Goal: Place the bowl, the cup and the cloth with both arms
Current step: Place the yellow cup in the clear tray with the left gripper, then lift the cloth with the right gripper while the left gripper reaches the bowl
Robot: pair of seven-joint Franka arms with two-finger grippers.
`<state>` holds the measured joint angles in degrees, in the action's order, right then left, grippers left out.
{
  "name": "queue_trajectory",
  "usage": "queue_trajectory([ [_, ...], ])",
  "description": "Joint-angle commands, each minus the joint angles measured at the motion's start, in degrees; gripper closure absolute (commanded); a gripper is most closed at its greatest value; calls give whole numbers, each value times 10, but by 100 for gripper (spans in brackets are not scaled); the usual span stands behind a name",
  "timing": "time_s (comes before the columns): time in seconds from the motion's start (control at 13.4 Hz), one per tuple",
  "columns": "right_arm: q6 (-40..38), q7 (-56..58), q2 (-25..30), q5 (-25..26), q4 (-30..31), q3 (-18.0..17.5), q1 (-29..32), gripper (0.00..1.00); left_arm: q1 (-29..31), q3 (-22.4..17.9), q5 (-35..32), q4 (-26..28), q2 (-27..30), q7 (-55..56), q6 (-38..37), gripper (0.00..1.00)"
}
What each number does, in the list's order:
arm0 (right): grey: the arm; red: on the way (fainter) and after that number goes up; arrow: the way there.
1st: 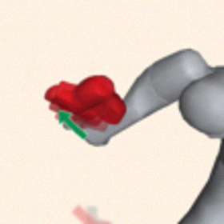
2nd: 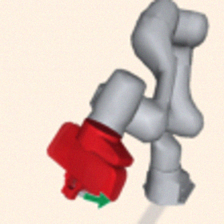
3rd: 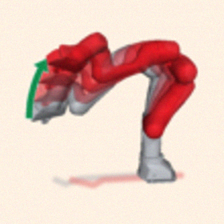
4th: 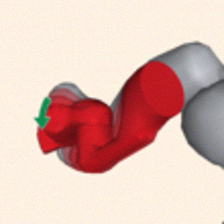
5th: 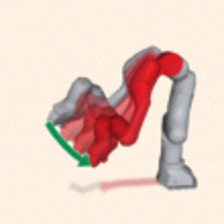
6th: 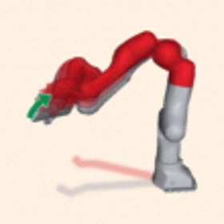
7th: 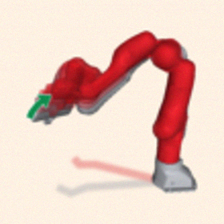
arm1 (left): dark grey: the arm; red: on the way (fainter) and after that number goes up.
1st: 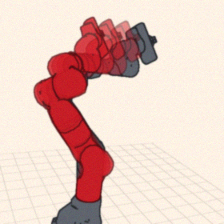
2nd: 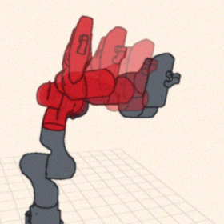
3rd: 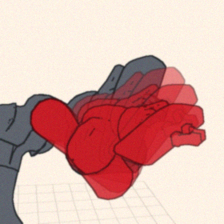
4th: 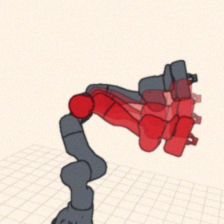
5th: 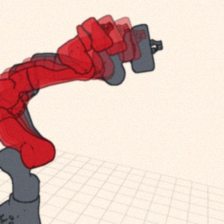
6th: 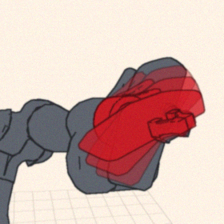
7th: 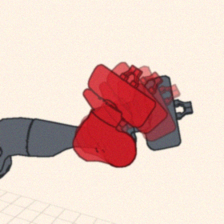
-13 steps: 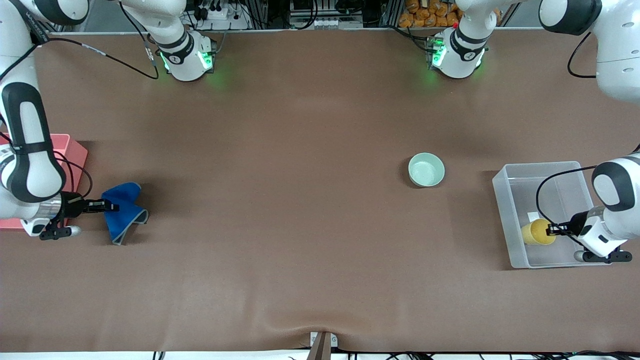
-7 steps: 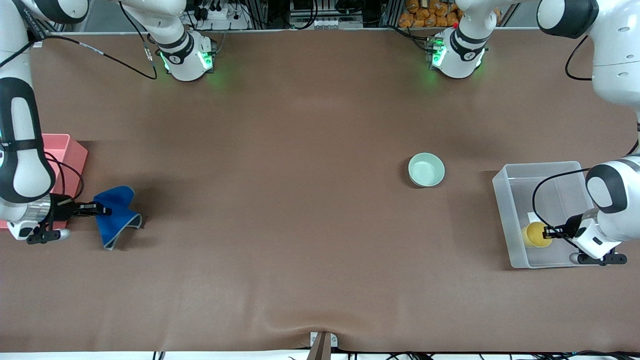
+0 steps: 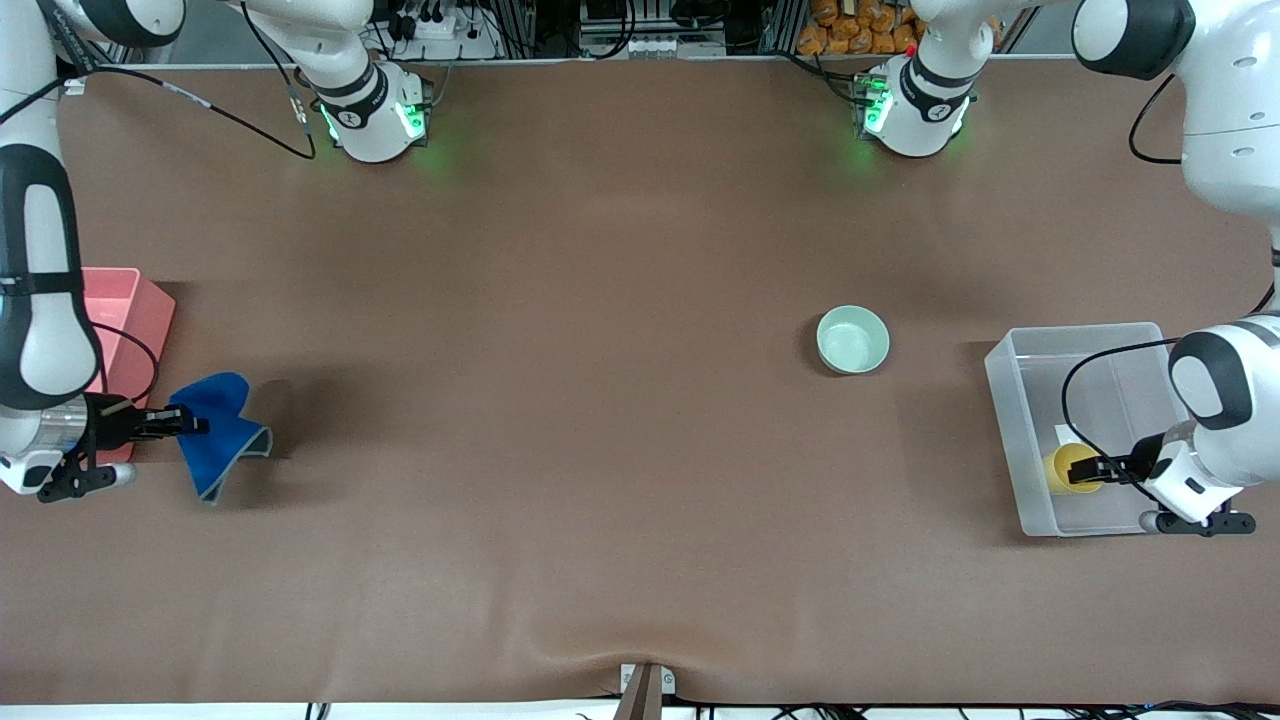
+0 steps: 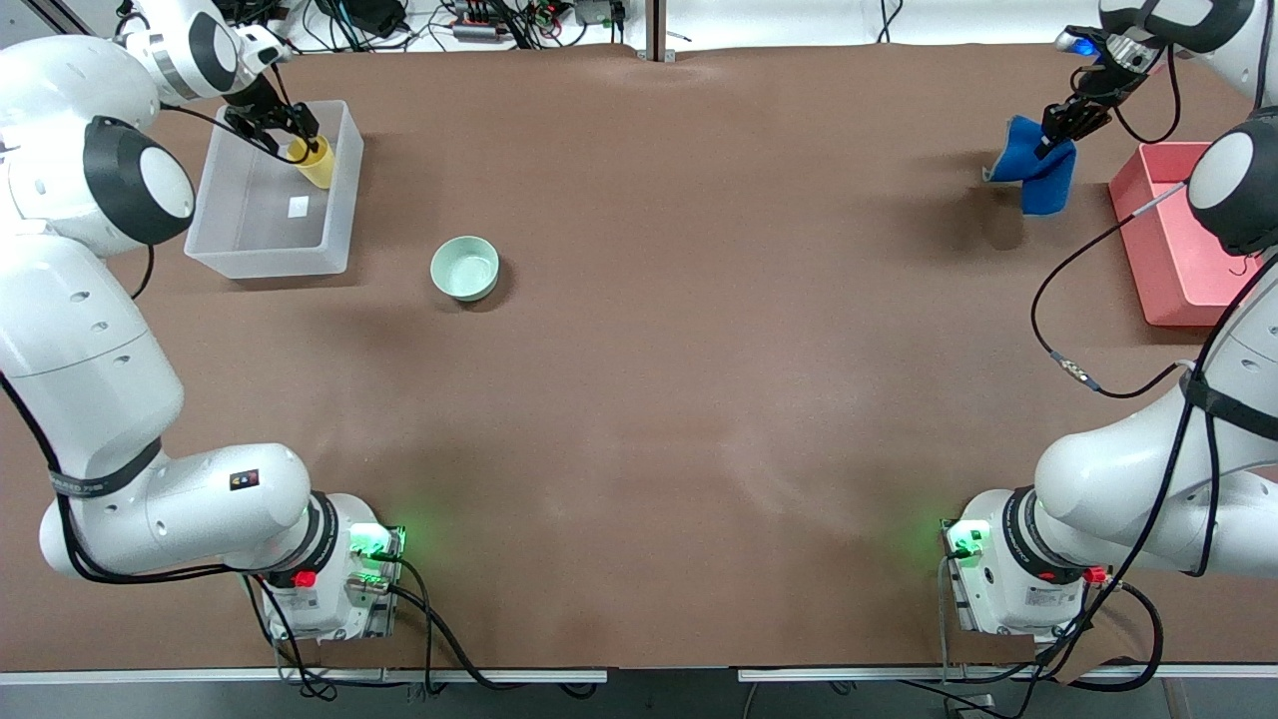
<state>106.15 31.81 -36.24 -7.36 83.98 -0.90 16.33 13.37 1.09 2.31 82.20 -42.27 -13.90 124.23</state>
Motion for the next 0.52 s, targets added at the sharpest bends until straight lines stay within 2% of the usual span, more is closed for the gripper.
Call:
queue_trajectory([
  [0.0,-11,1,16,56,-11,1,-21,100,0,-4,5,4,41,-12,-46,0],
  [0.22,-37,-17,42,106,-11,2,-48,100,2,-2,6,5,86,-11,-99,0],
  [0.45,-75,-37,90,112,-11,0,-62,100,-8,7,16,6,118,3,-143,0],
])
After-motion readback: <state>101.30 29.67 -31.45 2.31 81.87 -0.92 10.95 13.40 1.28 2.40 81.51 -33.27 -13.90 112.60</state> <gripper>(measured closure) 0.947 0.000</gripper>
